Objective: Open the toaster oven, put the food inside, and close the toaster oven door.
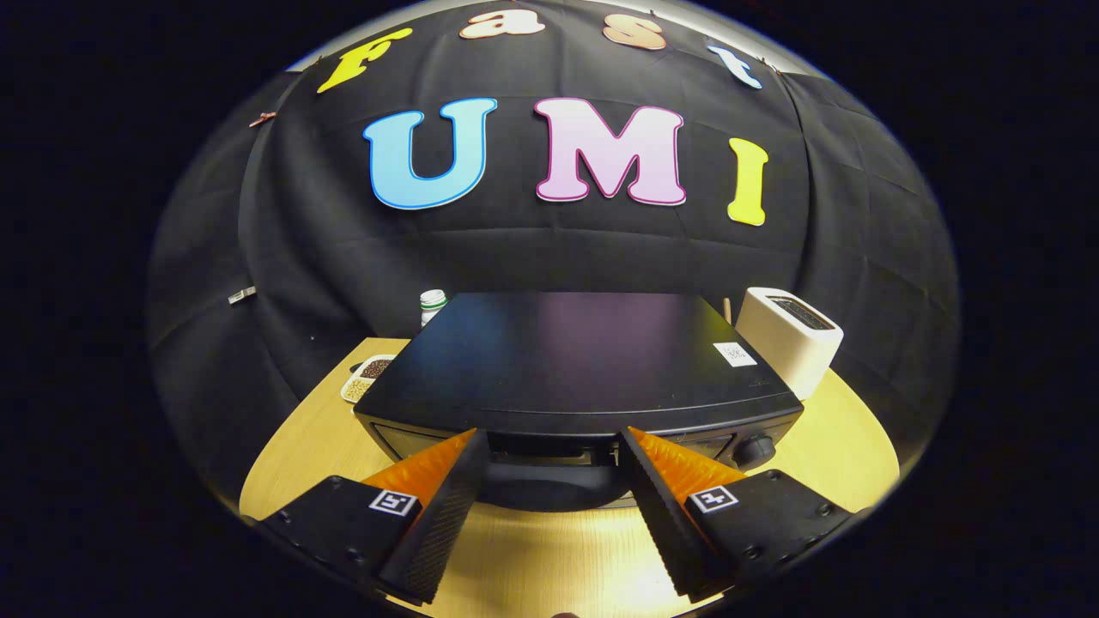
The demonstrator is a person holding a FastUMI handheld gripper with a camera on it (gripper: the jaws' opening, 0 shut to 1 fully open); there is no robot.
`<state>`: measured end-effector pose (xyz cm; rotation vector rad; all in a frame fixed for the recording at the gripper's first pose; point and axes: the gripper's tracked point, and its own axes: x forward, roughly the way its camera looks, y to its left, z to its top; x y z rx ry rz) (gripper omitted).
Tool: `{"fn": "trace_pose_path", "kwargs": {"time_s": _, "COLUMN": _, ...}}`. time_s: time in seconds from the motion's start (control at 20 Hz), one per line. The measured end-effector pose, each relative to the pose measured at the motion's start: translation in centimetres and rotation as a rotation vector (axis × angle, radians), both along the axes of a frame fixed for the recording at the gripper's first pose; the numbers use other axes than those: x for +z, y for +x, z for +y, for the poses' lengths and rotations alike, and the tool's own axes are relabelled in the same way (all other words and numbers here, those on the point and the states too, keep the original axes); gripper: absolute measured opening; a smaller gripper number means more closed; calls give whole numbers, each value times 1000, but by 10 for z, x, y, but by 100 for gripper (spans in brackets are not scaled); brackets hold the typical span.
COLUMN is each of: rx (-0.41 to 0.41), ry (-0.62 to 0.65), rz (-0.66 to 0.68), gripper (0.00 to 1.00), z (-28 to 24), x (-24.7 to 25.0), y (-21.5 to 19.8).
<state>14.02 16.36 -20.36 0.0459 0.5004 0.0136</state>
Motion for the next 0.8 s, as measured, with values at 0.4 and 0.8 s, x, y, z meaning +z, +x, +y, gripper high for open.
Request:
{"fn": "trace_pose_path", "kwargs": {"time_s": 0.4, "rx": 3, "ry": 7, "rz": 44, "gripper": 99, "z": 2, "x": -9, "y": -33}}
{"fn": "trace_pose_path", "kwargs": {"time_s": 0.8, "rx": 62, "ry": -9, "rz": 97, "gripper": 98, "z": 6, "x": -27, "y": -80}}
